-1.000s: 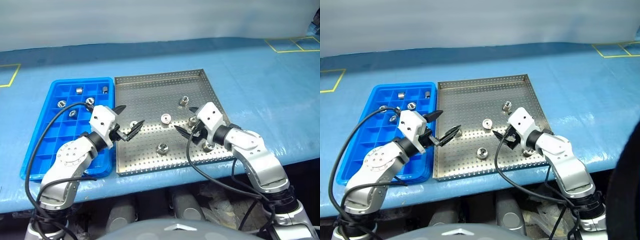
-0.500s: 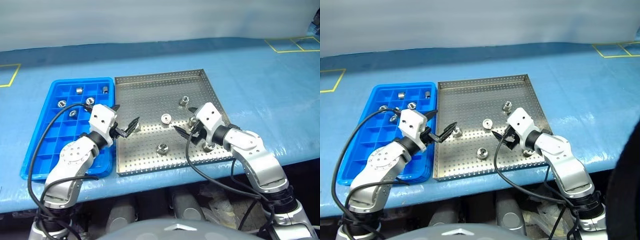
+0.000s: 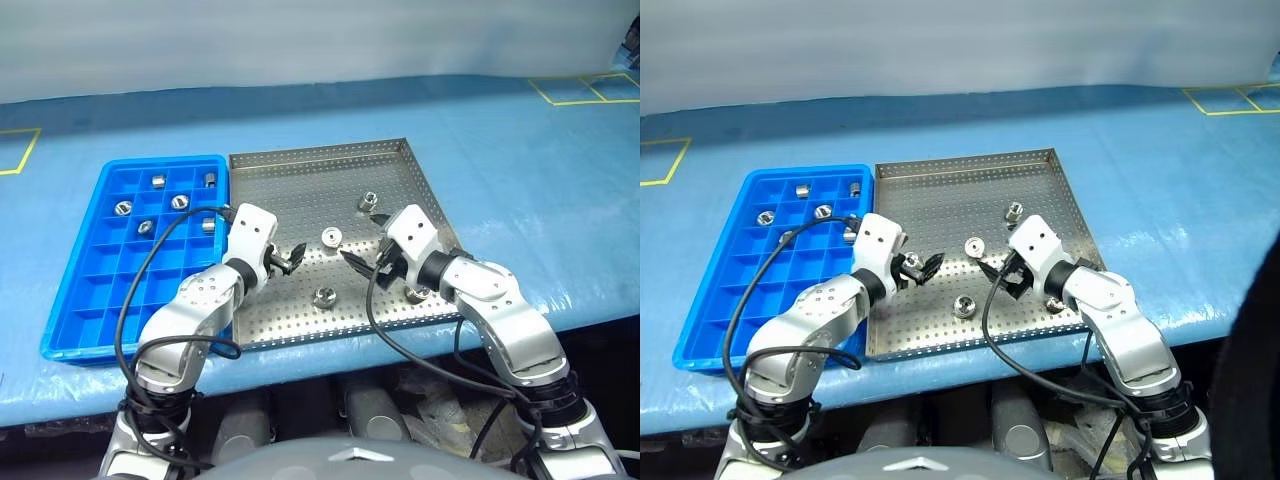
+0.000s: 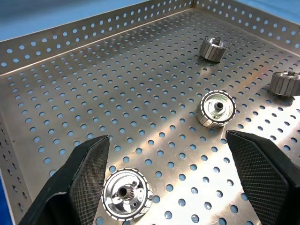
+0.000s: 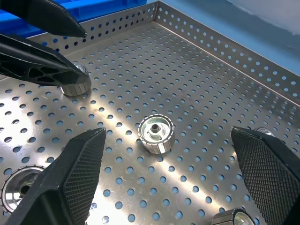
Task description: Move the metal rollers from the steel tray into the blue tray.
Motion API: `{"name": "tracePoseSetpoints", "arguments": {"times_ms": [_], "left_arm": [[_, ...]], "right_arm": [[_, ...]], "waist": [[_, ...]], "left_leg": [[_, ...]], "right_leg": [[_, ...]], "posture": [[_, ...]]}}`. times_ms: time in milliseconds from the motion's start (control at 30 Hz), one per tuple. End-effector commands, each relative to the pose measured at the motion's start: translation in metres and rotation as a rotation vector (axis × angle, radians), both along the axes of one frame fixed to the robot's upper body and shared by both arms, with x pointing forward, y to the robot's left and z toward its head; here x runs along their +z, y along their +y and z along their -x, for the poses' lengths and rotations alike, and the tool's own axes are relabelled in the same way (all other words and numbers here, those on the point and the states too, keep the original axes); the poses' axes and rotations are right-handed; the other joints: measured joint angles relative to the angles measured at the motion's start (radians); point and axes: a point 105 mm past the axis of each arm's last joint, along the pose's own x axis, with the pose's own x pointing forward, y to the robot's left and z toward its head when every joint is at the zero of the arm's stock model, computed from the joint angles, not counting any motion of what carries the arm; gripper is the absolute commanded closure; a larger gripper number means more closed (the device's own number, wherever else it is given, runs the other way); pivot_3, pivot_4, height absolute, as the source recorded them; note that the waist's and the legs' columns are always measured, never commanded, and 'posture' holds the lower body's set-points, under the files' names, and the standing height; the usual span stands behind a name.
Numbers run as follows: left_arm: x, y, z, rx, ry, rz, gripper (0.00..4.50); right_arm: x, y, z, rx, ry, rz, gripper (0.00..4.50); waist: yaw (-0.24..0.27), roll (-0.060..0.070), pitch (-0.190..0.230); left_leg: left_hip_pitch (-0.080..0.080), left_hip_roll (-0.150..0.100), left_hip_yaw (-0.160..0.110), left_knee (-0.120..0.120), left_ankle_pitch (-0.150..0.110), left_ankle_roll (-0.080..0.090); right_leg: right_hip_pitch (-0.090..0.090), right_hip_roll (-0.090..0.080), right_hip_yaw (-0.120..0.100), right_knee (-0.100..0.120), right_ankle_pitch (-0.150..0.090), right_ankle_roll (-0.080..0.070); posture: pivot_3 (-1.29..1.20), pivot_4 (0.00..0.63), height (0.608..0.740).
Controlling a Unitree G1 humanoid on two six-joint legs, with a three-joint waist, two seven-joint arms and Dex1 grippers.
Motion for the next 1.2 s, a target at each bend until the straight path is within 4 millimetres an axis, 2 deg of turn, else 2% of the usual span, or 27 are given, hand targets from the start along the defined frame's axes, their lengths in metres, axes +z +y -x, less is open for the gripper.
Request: {"name": "tracePoseSetpoints", "arguments": {"times_ms": [33, 133, 400, 700, 800, 967, 1167, 1200], "left_arm": [[0.006, 0.007, -0.004, 0.062, -0.028, -0.02, 0.17], [0.004, 0.009, -0.005, 0.078, -0.013, -0.023, 0.17], [-0.022, 0.009, -0.009, 0.086, 0.074, -0.04, 0.17], [-0.03, 0.013, -0.019, 0.094, 0.096, -0.043, 0.17], [-0.033, 0.011, -0.021, 0.09, 0.111, -0.038, 0.78], [-0.034, 0.008, -0.022, 0.078, 0.12, -0.033, 2.39], [-0.034, 0.008, -0.022, 0.072, 0.123, -0.021, 2.39], [-0.034, 0.008, -0.022, 0.074, 0.121, -0.019, 2.66]], "right_arm": [[0.012, 0.0, -0.001, -0.004, -0.056, -0.013, 0.02], [0.012, 0.0, -0.001, -0.007, -0.059, -0.015, 0.02], [0.014, -0.001, -0.002, -0.015, -0.069, -0.02, 0.02], [0.017, -0.002, -0.002, -0.022, -0.078, -0.023, 0.02], [0.018, -0.002, -0.003, -0.027, -0.083, -0.027, 0.0], [0.019, -0.002, -0.003, -0.033, -0.089, -0.031, 0.0], [0.021, -0.003, -0.003, -0.039, -0.095, -0.034, 0.0], [0.021, -0.003, -0.003, -0.04, -0.096, -0.035, 0.0]], "waist": [[0.0, 0.0, 0.0], [0.002, 0.0, 0.0], [0.001, 0.0, 0.0], [-0.002, 0.0, 0.0], [-0.002, 0.0, 0.0], [-0.001, 0.0, 0.0], [-0.002, 0.0, 0.0], [-0.001, 0.0, 0.0]], "left_leg": [[0.0, 0.0, 0.0, 0.0, 0.0, 0.0], [0.0, 0.0, 0.0, 0.0, 0.0, 0.0], [0.0, -0.001, 0.0, 0.0, 0.0, 0.0], [0.0, 0.0, 0.0, 0.001, 0.0, 0.0], [0.0, -0.001, 0.001, 0.001, 0.0, 0.0], [0.0, -0.001, 0.001, 0.001, 0.0, 0.0], [0.0, -0.001, 0.001, 0.001, 0.0, 0.0], [0.0, -0.001, 0.001, 0.001, 0.0, 0.0]], "right_leg": [[0.0, 0.0, 0.0, 0.0, 0.0, 0.0], [0.0, 0.0, 0.0, 0.0, 0.0, 0.0], [0.0, -0.001, 0.001, 0.0, 0.0, 0.0], [0.0, 0.0, 0.001, 0.0, 0.0, 0.0], [0.0, 0.0, 0.001, 0.0, 0.0, 0.0], [0.0, -0.001, 0.001, 0.0, 0.001, 0.0], [0.0, -0.001, 0.001, 0.0, 0.001, 0.001], [0.0, -0.001, 0.001, 0.0, 0.001, 0.001]], "posture": [[-0.19, 0.15, 0.74], [-0.19, 0.15, 0.74], [-0.2, 0.15, 0.74], [-0.21, 0.15, 0.74], [-0.21, 0.15, 0.74], [-0.22, 0.15, 0.74], [-0.22, 0.15, 0.74], [-0.22, 0.15, 0.74]]}}
